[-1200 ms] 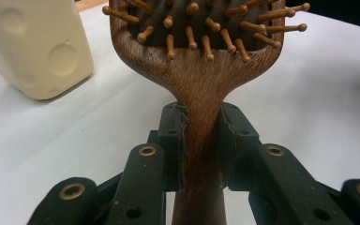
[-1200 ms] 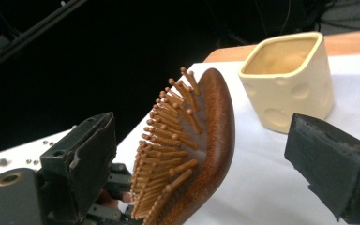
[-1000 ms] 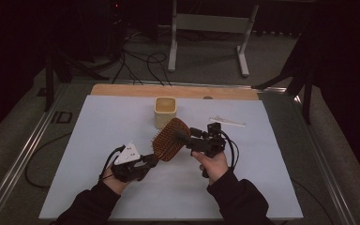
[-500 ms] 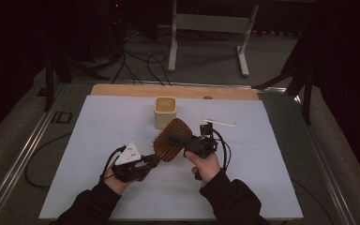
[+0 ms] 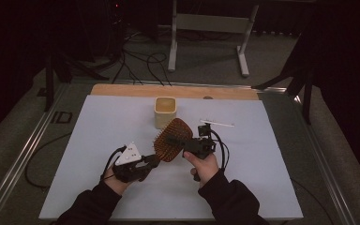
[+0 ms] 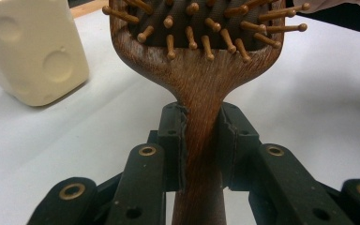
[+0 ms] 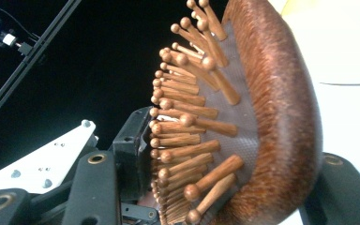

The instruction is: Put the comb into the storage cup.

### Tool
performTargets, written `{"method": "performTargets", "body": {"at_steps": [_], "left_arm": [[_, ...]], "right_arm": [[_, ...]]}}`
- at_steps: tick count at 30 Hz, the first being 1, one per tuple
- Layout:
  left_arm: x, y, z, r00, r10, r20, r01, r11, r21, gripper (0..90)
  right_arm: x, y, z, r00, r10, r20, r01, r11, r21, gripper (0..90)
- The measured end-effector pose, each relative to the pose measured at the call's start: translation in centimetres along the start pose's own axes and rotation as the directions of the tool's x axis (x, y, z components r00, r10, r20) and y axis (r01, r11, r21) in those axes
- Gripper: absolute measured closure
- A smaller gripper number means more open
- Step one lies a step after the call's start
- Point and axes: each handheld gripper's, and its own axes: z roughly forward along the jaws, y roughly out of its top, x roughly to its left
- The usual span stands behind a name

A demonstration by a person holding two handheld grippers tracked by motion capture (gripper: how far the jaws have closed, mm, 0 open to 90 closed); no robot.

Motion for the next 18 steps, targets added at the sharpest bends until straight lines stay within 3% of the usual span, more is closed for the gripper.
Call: {"method": "performTargets", "body": {"at_steps": [4,9,18], "left_arm": [[-0.1,0.1,-0.1,1.0,0.004,0.003,-0.004,1.0,-0.008,74.0],[-0.3,0.2,0.0,1.0,0.004,0.004,-0.004,0.9999,-0.01,74.0],[-0.2,0.1,0.3,1.0,-0.006,-0.003,0.006,0.9999,-0.009,73.5]], "right_arm": [[0.1,-0.1,-0.2,0.9998,0.016,-0.01,-0.016,1.0,-0.012,46.4],[1.0,-0.1,-0.4,0.9988,-0.045,0.018,0.045,0.999,-0.015,48.2],[0.9,-0.1,-0.2,0.997,-0.07,0.034,0.071,0.997,-0.018,49.9]]}}
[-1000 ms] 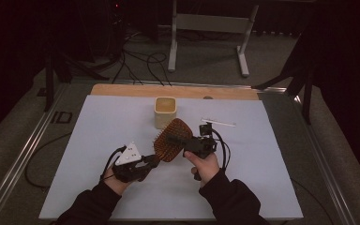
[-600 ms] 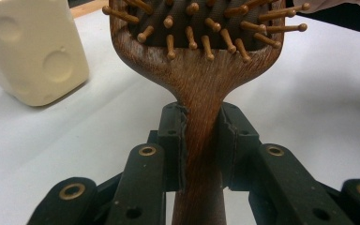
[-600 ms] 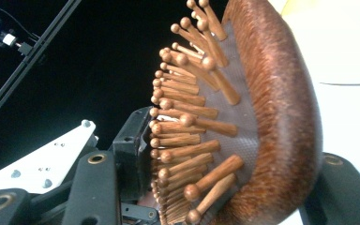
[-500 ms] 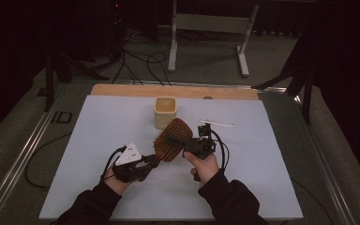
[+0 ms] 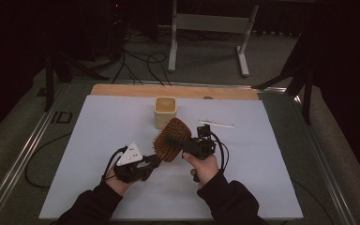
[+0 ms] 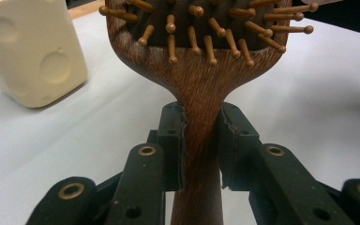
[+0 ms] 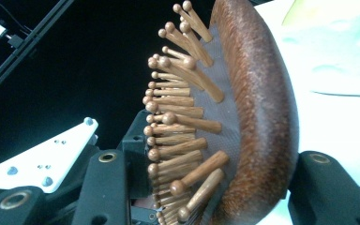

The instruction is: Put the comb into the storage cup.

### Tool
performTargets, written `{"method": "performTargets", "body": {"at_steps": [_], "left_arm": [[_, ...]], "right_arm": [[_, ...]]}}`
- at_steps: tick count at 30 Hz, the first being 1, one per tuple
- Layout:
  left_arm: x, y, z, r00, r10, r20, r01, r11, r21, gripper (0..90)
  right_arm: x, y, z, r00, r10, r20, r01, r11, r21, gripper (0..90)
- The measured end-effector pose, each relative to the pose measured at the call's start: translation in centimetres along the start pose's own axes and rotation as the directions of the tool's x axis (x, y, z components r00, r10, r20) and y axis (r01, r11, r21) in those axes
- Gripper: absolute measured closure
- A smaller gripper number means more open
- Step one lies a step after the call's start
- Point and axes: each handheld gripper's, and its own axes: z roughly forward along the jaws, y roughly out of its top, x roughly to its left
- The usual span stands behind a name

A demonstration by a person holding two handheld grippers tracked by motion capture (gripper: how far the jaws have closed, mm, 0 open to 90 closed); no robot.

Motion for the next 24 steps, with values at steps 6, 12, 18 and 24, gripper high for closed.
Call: {"method": "performTargets", "body": {"at_steps": [6,12,18,24], "left_arm": [[0.3,0.2,0.1,0.9986,-0.027,0.046,0.026,0.9995,0.017,63.4],[0.6,0.0,0.3,0.9963,-0.066,0.055,0.063,0.9971,0.042,46.7],[0.9,0.0,0.4,0.9921,-0.094,0.084,0.088,0.9936,0.071,34.1],[0.8,0.0,0.7,0.9891,-0.1,0.108,0.088,0.9899,0.111,22.0]], "right_arm": [[0.1,0.3,0.1,0.9998,-0.02,0.006,0.02,1.0,0.0,50.0],[0.1,0.7,-0.1,0.9976,-0.066,0.023,0.066,0.998,-0.009,50.1],[-0.1,1.5,-0.5,0.994,-0.096,0.051,0.097,0.995,-0.018,50.2],[-0.1,2.1,-1.2,0.9918,-0.112,0.062,0.114,0.993,-0.037,50.3]]}}
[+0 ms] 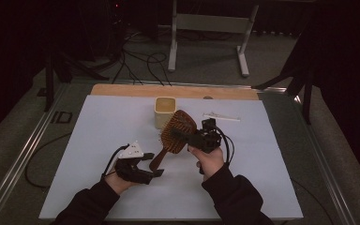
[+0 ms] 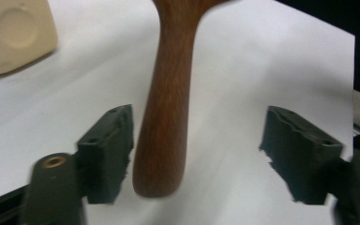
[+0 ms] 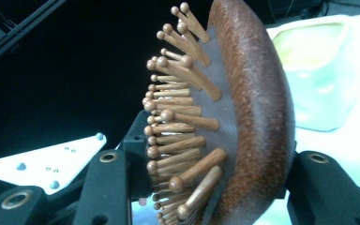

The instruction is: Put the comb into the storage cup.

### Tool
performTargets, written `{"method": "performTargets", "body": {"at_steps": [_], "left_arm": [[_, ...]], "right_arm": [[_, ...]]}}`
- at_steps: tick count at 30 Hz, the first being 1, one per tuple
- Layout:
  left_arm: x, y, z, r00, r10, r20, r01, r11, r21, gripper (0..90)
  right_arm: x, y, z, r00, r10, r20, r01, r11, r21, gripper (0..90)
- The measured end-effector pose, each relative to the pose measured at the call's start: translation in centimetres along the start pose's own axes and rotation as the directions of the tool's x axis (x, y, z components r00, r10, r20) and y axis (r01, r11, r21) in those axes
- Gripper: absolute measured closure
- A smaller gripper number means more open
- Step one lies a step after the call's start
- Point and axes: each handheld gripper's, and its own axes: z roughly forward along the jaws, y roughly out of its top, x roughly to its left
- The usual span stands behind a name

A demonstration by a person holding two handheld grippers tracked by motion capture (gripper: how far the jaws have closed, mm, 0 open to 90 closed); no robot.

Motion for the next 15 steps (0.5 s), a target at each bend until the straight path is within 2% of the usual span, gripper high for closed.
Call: {"method": "performTargets", "body": {"at_steps": [5,9,15], "left_arm": [[0.1,-0.2,-0.3,0.9998,0.002,0.022,-0.002,0.9999,0.015,10.6],[0.4,-0.3,-1.0,0.9999,0.003,0.013,-0.003,0.9999,0.015,2.2],[1.0,-0.3,-2.3,0.9999,-0.007,-0.01,0.007,0.9998,-0.017,0.0]], "right_arm": [[-0.2,0.6,-0.5,1.0,-0.004,0.005,0.004,1.0,-0.013,50.3],[0.0,1.1,-0.8,0.9997,-0.021,0.015,0.021,1.0,-0.02,50.3],[0.3,2.1,-1.3,0.9985,-0.05,0.024,0.051,0.998,-0.034,50.3]]}}
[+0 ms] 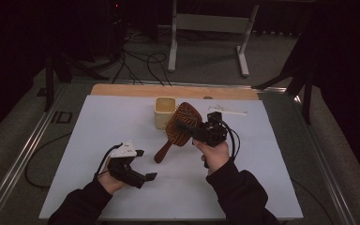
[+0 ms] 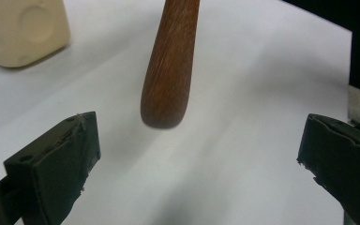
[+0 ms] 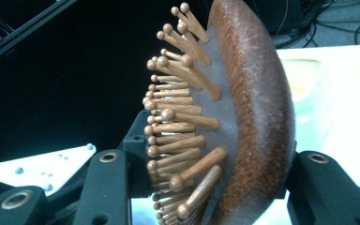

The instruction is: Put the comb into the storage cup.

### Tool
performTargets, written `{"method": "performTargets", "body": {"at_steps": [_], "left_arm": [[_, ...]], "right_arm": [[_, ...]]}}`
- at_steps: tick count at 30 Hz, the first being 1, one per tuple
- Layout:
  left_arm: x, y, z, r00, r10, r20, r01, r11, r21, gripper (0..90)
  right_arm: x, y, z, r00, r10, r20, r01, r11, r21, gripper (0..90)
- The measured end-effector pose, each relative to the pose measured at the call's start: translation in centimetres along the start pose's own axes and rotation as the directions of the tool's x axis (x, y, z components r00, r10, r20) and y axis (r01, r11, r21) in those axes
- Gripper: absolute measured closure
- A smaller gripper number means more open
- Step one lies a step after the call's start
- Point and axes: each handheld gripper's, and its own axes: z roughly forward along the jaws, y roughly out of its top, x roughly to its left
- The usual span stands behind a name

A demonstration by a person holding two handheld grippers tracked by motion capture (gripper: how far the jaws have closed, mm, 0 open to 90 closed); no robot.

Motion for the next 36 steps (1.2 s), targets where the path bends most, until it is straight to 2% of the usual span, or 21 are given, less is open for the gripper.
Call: {"method": "performTargets", "body": {"at_steps": [1,4,8,14,18,28,36], "left_arm": [[0.1,0.0,-0.1,1.0,-0.007,0.005,0.007,1.0,0.003,0.0],[0.0,-0.3,-0.6,0.9999,0.011,-0.009,-0.011,0.9999,0.011,0.0],[0.0,-0.7,-1.0,0.9995,0.019,-0.026,-0.019,0.9998,0.004,0.0],[0.5,-1.6,-1.7,0.999,0.004,-0.045,-0.005,0.9998,-0.017,0.0],[0.5,-2.2,-2.1,0.9979,0.021,-0.062,-0.023,0.9994,-0.026,0.0],[0.9,-3.7,-2.8,0.995,0.01,-0.1,-0.015,0.9987,-0.049,0.0],[1.1,-4.6,-3.2,0.9929,0.001,-0.119,-0.007,0.9989,-0.047,0.0]], "right_arm": [[0.0,0.2,-0.1,1.0,-0.007,0.001,0.007,1.0,-0.004,50.3],[0.1,0.6,-0.2,0.9998,-0.017,0.006,0.017,1.0,-0.01,50.3],[0.1,1.0,-0.3,0.9999,-0.015,0.0,0.015,1.0,-0.01,50.3],[0.6,1.8,-0.4,0.9986,-0.052,0.014,0.052,0.999,-0.013,50.2],[0.6,2.3,-0.5,0.9982,-0.058,0.015,0.058,0.998,-0.016,50.3],[0.6,3.7,-0.9,0.9974,-0.069,0.022,0.069,0.997,-0.039,50.3],[0.6,4.7,-1.2,0.9955,-0.087,0.039,0.089,0.994,-0.059,50.3]]}}
